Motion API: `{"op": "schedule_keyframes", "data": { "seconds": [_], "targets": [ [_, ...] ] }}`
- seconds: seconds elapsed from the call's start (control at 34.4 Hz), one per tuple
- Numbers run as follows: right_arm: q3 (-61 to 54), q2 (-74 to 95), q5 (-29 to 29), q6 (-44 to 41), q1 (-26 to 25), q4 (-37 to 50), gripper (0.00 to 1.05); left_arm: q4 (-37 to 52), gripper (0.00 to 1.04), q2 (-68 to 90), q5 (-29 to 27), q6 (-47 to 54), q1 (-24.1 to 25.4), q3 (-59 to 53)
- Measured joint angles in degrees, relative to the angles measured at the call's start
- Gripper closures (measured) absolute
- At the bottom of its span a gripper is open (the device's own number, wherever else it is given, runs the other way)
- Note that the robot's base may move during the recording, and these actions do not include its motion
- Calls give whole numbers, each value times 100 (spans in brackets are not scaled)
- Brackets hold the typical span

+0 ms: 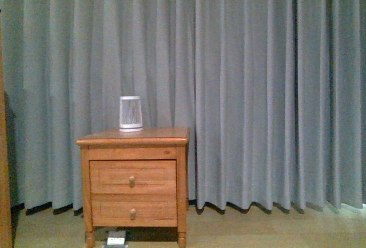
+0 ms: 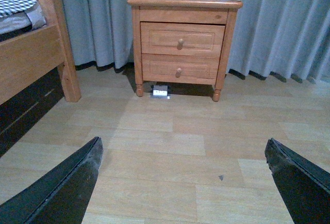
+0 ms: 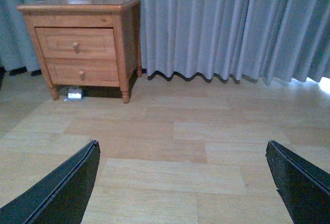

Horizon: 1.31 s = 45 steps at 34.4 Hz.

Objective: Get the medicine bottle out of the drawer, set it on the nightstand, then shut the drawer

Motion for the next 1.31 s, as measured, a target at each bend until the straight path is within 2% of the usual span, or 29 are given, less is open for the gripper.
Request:
{"op": "schedule_keyframes", "data": {
  "seconds": [1.31],
  "targets": [
    [0, 0, 0, 0, 0, 0, 7, 0, 7, 0, 0, 0, 0, 0]
  ]
}}
